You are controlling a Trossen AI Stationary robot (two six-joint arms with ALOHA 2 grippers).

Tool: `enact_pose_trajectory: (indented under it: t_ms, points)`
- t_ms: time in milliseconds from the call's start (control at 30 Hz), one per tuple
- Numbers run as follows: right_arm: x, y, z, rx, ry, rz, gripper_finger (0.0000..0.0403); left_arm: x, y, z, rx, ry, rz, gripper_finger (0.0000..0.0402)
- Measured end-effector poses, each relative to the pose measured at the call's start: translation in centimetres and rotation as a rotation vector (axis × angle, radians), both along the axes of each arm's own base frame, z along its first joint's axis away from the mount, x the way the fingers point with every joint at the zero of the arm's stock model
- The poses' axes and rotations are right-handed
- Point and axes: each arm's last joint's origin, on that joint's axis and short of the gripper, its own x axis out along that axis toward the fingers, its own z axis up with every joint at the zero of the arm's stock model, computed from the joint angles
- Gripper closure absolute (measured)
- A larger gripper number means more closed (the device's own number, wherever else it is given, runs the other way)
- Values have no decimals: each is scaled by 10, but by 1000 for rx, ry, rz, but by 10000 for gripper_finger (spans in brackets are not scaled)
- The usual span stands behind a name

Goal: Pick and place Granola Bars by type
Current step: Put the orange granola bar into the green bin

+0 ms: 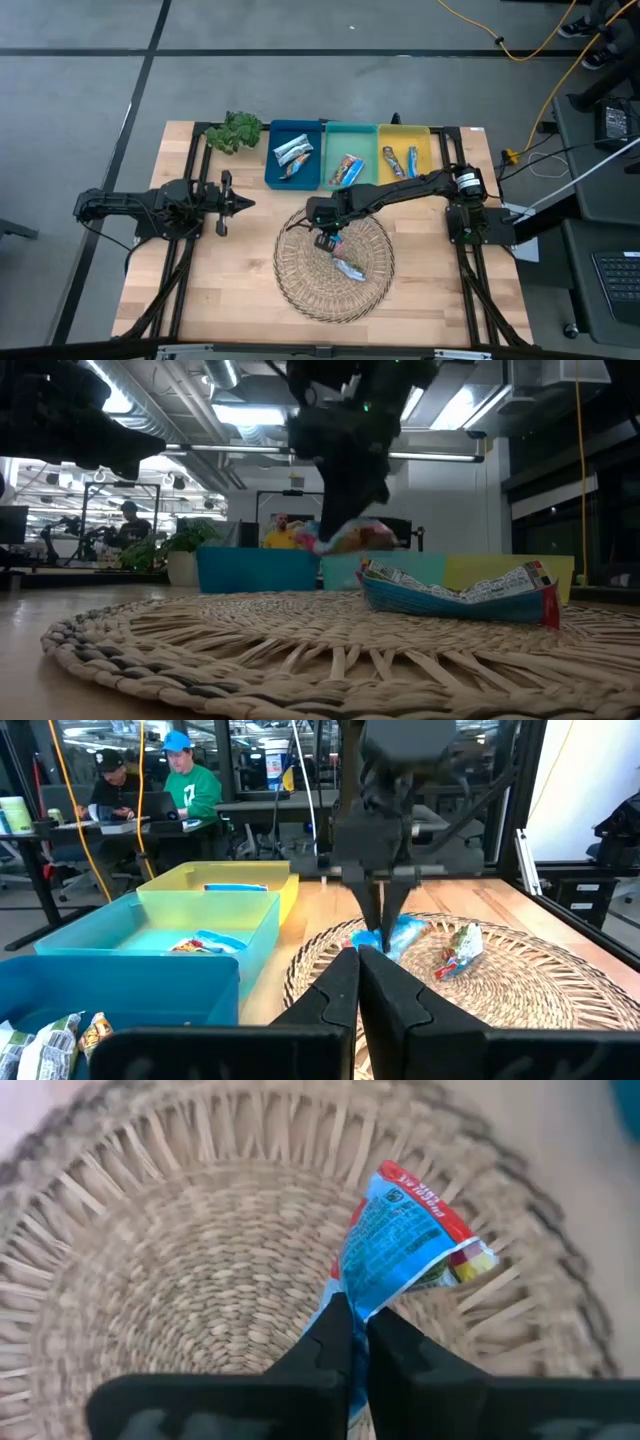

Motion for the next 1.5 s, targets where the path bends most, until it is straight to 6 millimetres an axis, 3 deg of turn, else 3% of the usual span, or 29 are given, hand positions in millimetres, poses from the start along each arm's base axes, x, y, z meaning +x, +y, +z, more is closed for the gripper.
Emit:
enact_pose_trajectory:
  t_ms: [600,1000,1233,1500]
  points:
    - [5,-26,95,-136,-15,25,386,0,0,0,0,1,0,398]
    - [-19,-53,174,-330,-15,-8,387,0,0,0,0,0,0,398]
    - [-42,-88,203,-395,-15,-23,386,0,0,0,0,0,0,398]
    - [-71,-150,220,-402,-23,-47,384,0,0,0,0,0,1,398]
